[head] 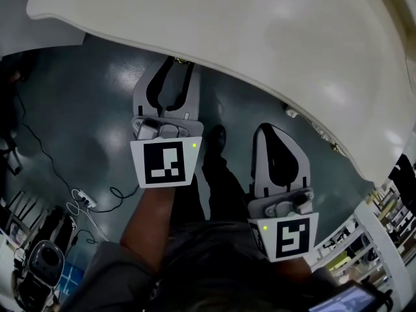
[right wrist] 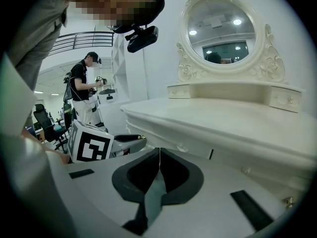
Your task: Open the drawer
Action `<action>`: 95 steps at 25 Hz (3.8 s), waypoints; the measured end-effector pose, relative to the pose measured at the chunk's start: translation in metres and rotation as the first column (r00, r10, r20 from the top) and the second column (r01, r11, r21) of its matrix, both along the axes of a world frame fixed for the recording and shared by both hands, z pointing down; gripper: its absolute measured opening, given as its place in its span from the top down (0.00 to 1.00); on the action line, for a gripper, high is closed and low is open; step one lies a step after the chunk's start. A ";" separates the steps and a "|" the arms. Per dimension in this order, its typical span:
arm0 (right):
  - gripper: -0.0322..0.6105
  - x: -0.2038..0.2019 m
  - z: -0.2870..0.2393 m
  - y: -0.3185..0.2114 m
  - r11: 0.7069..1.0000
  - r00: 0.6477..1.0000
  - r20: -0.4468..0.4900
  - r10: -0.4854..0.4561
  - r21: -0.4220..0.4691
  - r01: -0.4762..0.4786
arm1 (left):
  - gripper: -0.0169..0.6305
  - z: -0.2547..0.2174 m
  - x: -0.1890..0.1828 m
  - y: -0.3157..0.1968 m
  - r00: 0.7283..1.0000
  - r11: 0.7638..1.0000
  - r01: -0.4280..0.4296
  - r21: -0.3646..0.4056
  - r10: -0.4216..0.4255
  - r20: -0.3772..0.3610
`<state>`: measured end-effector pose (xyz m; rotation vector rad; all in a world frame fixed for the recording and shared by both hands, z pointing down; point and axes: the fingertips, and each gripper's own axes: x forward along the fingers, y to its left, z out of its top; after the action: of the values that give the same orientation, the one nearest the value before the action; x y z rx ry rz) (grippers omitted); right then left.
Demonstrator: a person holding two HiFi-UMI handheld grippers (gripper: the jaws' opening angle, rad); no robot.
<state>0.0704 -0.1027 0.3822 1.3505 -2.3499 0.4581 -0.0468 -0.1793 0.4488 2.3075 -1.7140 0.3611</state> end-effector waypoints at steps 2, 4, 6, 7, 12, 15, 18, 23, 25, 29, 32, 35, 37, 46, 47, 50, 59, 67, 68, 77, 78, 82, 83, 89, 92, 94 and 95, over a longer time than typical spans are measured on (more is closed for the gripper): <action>0.93 0.001 -0.001 -0.001 1.000 1.000 0.003 0.003 0.003 -0.003 | 0.76 0.001 -0.001 0.002 1.000 1.000 0.007 0.000 -0.007 -0.006; 0.93 0.001 -0.002 0.005 1.000 1.000 -0.003 0.006 0.009 -0.006 | 0.76 -0.001 -0.005 0.010 1.000 1.000 0.008 0.004 -0.008 -0.001; 0.93 0.000 -0.005 0.011 1.000 1.000 -0.005 0.006 0.012 -0.006 | 0.76 -0.004 -0.009 0.020 1.000 1.000 0.009 0.003 -0.009 0.002; 0.93 0.000 -0.006 0.011 1.000 1.000 -0.004 0.006 0.012 -0.006 | 0.76 -0.004 -0.010 0.022 1.000 1.000 0.008 0.001 -0.008 0.003; 0.93 -0.001 -0.008 0.012 1.000 1.000 0.003 -0.004 0.017 0.003 | 0.76 0.000 -0.010 0.026 1.000 1.000 0.004 -0.020 -0.004 0.009; 0.93 0.003 -0.008 0.014 1.000 1.000 0.001 -0.005 0.020 0.005 | 0.76 0.003 -0.009 0.029 1.000 1.000 0.003 -0.025 -0.003 0.015; 0.93 0.003 -0.013 0.019 0.999 1.000 0.009 -0.008 0.034 0.008 | 0.76 0.003 -0.011 0.038 1.000 1.000 0.011 -0.026 -0.011 0.018; 0.93 0.003 -0.020 0.031 0.999 1.000 0.012 -0.023 0.046 0.022 | 0.76 0.001 -0.014 0.052 0.999 1.000 0.019 -0.024 -0.019 0.028; 0.93 0.005 -0.018 0.034 0.999 0.999 0.009 -0.032 0.043 0.031 | 0.76 0.002 -0.014 0.055 0.999 0.999 0.020 -0.026 -0.020 0.033; 0.93 0.006 -0.021 0.040 0.997 0.998 0.011 -0.056 0.052 0.055 | 0.76 0.001 -0.019 0.062 0.999 0.999 0.036 -0.027 -0.035 0.034; 0.93 0.005 -0.027 0.048 0.995 0.997 0.020 -0.077 0.068 0.075 | 0.76 -0.001 -0.024 0.069 0.998 0.998 0.051 -0.023 -0.050 0.039; 0.93 0.004 -0.032 0.057 0.991 0.993 0.044 -0.111 0.083 0.107 | 0.76 0.000 -0.026 0.073 0.998 0.999 0.048 -0.025 -0.047 0.051; 0.93 0.004 -0.038 0.064 0.987 0.989 0.062 -0.135 0.094 0.129 | 0.76 -0.001 -0.026 0.074 0.997 0.998 0.053 -0.014 -0.052 0.056; 0.93 0.016 -0.037 0.094 0.984 0.985 0.065 -0.160 0.093 0.154 | 0.76 -0.003 -0.027 0.078 0.994 0.998 0.049 0.046 -0.053 0.092; 0.93 0.015 -0.037 0.096 0.984 0.985 0.063 -0.159 0.093 0.153 | 0.76 -0.003 -0.027 0.079 0.994 0.998 0.047 0.045 -0.051 0.092; 0.93 0.013 -0.039 0.098 0.985 0.987 0.053 -0.149 0.098 0.144 | 0.76 -0.003 -0.027 0.082 0.995 0.999 0.034 0.042 -0.038 0.094; 0.93 -0.005 -0.041 0.115 0.993 0.998 0.013 -0.060 0.101 0.058 | 0.76 -0.001 -0.035 0.106 0.996 0.999 -0.013 0.031 0.010 0.091; 0.93 -0.039 -0.054 0.147 0.992 1.000 -0.010 0.002 0.127 -0.001 | 0.76 -0.003 -0.045 0.135 0.996 0.998 -0.059 0.026 0.057 0.069; 0.93 -0.041 -0.056 0.151 0.991 1.000 -0.011 0.012 0.136 -0.010 | 0.76 -0.003 -0.046 0.139 0.996 0.998 -0.062 0.026 0.061 0.066; 0.93 -0.054 -0.060 0.185 0.985 0.995 0.018 0.097 0.143 -0.099 | 0.77 0.000 -0.051 0.155 0.994 0.996 -0.084 0.016 0.083 0.075; 0.93 -0.053 -0.060 0.189 0.984 0.995 0.018 0.102 0.142 -0.104 | 0.77 0.000 -0.051 0.155 0.994 0.997 -0.080 0.017 0.079 0.073; 0.93 -0.039 -0.056 0.199 0.978 0.989 0.027 0.148 0.143 -0.151 | 0.77 -0.001 -0.053 0.155 0.995 0.997 -0.068 0.024 0.066 0.073; 0.93 -0.035 -0.055 0.203 0.977 0.987 0.026 0.159 0.140 -0.161 | 0.77 -0.001 -0.053 0.156 0.995 0.997 -0.069 0.026 0.067 0.075; 0.93 -0.026 -0.049 0.218 0.979 0.987 0.017 0.159 0.124 -0.160 | 0.77 -0.001 -0.052 0.158 0.995 0.997 -0.063 0.034 0.060 0.081; 0.93 -0.027 -0.045 0.227 0.979 0.987 0.016 0.163 0.120 -0.164 | 0.77 0.000 -0.055 0.166 0.995 0.997 -0.061 0.037 0.058 0.082; 0.93 -0.033 -0.042 0.239 0.981 0.988 0.012 0.156 0.117 -0.156 | 0.77 0.002 -0.061 0.179 0.995 0.997 -0.061 0.038 0.058 0.082; 0.93 -0.037 -0.042 0.243 0.981 0.989 0.011 0.149 0.120 -0.149 | 0.77 0.003 -0.064 0.185 0.995 0.997 -0.061 0.039 0.058 0.082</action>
<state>0.0335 0.1407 0.3406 1.5901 -2.3202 0.3651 -0.1106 0.0061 0.4514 2.4087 -1.7080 0.4394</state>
